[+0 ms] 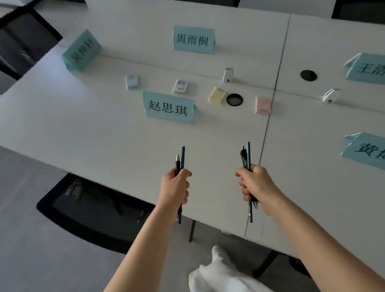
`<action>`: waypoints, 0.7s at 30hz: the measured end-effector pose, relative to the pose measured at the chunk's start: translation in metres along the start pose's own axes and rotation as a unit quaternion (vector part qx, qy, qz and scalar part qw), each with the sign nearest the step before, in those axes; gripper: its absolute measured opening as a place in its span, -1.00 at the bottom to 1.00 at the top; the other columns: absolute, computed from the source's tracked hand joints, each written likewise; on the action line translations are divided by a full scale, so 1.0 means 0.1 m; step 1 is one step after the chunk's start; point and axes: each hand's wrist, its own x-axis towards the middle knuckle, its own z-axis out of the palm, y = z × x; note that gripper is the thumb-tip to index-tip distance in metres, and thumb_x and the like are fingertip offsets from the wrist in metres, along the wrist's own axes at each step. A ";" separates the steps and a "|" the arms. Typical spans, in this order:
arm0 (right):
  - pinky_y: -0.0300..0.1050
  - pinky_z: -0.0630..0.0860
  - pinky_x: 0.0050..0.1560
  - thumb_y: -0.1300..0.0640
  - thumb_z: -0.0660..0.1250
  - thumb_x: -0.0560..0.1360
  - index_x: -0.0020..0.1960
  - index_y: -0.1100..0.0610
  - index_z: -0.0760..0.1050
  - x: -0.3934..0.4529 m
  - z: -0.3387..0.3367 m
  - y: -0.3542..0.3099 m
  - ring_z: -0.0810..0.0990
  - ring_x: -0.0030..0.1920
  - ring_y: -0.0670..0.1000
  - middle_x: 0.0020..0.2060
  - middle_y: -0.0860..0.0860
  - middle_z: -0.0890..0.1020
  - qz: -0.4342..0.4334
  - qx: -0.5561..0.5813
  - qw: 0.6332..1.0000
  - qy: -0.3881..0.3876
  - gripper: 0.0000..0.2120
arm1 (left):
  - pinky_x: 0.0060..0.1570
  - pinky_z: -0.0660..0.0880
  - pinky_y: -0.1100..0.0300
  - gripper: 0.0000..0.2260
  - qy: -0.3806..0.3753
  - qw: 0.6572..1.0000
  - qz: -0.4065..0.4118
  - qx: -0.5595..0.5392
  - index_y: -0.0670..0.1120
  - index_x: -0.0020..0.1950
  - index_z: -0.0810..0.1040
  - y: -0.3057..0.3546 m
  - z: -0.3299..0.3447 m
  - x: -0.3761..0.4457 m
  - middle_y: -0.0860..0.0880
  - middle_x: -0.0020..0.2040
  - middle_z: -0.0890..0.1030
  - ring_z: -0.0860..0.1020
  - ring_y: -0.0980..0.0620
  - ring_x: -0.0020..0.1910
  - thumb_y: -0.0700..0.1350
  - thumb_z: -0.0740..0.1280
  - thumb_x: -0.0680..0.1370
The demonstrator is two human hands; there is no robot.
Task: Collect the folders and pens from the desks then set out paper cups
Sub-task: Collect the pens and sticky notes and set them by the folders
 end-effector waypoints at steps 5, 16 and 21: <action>-0.26 0.16 -0.55 0.28 0.13 0.53 -0.14 0.17 0.35 0.53 -0.13 -0.37 0.22 -0.55 -0.04 -0.49 0.00 0.27 0.019 0.031 0.999 0.031 -0.91 | -0.52 0.20 0.28 -0.94 -0.009 0.994 0.031 0.104 -0.12 -0.15 0.43 0.50 0.31 0.61 0.00 -0.46 0.31 0.27 0.03 -0.53 -0.22 0.28 0.50; 0.05 0.60 -0.07 0.12 0.23 0.46 0.04 0.22 0.50 2.52 -0.77 -1.09 0.60 -0.08 0.24 -0.15 0.16 0.59 0.019 -0.176 0.962 0.209 -0.77 | -0.30 0.41 0.20 -0.91 0.022 0.941 0.074 0.330 -0.09 -0.10 0.51 1.58 1.40 2.28 -0.05 -0.24 0.54 0.51 -0.06 -0.25 -0.10 0.31 0.44; -0.03 0.43 -0.06 0.02 0.26 0.52 0.23 0.25 0.35 3.13 -0.87 -1.21 0.53 0.01 0.24 0.17 0.22 0.44 0.091 -0.222 0.944 0.225 -0.60 | -0.01 0.44 0.05 -0.64 0.057 0.882 0.074 0.462 -0.10 0.21 0.41 1.69 1.74 2.88 -0.11 0.16 0.46 0.53 -0.16 0.11 0.02 0.35 0.49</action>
